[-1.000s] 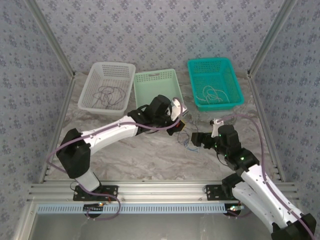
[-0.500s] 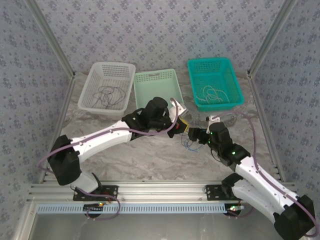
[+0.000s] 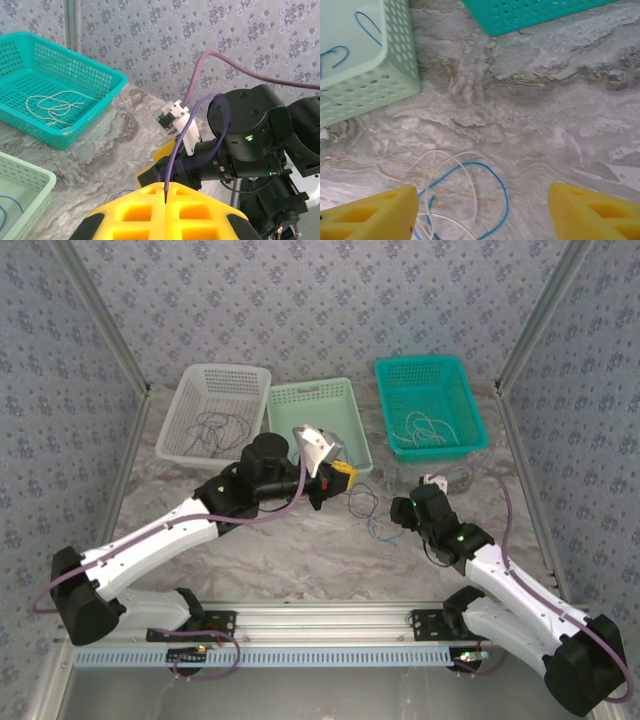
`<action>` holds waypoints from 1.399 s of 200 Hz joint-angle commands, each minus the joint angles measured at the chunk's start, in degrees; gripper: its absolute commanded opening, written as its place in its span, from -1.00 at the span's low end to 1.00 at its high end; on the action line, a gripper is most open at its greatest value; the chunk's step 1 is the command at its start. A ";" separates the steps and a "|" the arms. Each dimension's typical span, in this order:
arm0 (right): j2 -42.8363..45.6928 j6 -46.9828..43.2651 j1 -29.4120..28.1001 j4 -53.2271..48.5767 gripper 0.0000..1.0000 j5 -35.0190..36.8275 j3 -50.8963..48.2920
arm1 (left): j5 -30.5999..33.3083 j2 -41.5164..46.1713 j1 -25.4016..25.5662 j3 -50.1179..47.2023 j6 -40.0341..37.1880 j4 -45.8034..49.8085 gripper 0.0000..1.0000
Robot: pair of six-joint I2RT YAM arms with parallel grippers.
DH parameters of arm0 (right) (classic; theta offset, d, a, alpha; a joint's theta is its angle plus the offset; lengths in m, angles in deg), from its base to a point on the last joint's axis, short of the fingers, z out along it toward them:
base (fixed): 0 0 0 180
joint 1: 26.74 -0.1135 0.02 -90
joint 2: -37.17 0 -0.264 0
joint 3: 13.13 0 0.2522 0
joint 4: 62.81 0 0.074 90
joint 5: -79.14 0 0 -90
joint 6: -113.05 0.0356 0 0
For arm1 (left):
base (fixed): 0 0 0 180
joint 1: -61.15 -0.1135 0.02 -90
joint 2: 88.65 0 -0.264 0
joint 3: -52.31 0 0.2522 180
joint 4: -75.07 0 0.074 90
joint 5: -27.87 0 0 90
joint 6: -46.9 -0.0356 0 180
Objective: Untangle the cables
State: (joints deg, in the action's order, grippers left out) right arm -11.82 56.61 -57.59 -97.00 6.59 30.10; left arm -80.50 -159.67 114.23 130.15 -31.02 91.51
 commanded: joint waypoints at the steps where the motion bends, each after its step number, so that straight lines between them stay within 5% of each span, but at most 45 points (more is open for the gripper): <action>1: 0.80 1.78 0.27 -4.34 0.44 2.70 1.73 | 1.32 1.90 -0.42 -1.21 1.25 -2.64 -1.00; 46: 4.30 -2.10 -2.43 -0.80 0.63 -0.72 -0.30 | 2.27 2.39 -0.53 -1.41 1.96 -2.68 -1.00; 105: 12.37 -4.62 -4.80 6.68 0.61 -10.37 -4.57 | 7.03 2.47 -1.99 -1.01 3.66 -2.68 -1.00; 204: 9.57 -3.88 -6.00 21.22 0.69 -20.94 -2.93 | 6.31 0.28 -2.10 -0.11 3.83 -2.95 -1.00; 280: 10.06 -5.18 -7.00 18.24 0.69 -21.29 -0.56 | 8.04 -0.60 -2.10 0.66 3.13 -1.97 -1.00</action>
State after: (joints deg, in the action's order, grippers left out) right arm -3.17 52.13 -64.19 -78.05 -13.78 27.46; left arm -73.86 -160.02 112.26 128.48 -27.76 90.48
